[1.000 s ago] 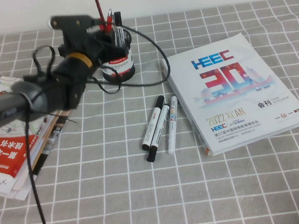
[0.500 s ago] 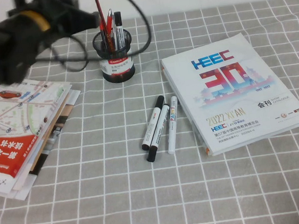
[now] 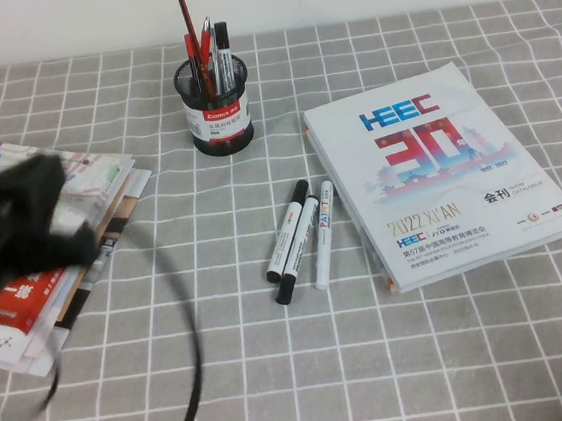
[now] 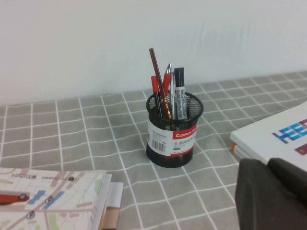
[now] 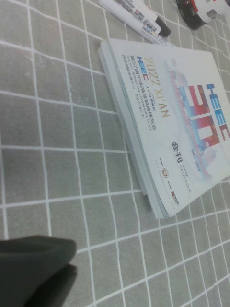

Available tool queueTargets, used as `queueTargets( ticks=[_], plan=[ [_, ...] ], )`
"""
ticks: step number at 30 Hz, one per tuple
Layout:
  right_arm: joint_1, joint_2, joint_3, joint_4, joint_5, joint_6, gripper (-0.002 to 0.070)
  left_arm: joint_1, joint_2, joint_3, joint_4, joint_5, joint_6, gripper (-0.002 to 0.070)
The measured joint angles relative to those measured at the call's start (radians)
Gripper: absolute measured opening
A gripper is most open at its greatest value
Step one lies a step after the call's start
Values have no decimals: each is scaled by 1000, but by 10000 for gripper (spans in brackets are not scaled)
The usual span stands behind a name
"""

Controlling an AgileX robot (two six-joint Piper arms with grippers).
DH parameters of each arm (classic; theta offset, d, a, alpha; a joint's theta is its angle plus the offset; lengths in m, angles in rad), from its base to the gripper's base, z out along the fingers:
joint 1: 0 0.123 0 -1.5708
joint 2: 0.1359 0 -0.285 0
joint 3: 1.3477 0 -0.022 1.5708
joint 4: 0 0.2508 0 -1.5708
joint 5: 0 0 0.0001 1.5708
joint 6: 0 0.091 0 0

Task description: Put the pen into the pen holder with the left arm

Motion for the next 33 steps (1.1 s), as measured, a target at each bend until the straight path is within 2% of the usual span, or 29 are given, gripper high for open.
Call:
queueTargets(
  ticks=[10, 20, 26, 30, 33],
  plan=[
    [0, 0, 0, 0, 0, 0, -15, 0, -334, 228, -8, 111, -119, 0],
    [0, 0, 0, 0, 0, 0, -15, 0, -351, 274, -8, 207, -140, 0],
    [0, 0, 0, 0, 0, 0, -15, 0, -401, 293, 6, 196, -131, -1],
    [0, 0, 0, 0, 0, 0, -15, 47, -525, 364, -86, 175, -25, -1],
    [0, 0, 0, 0, 0, 0, -15, 126, -658, 443, -209, 158, 117, -1]
  ],
)
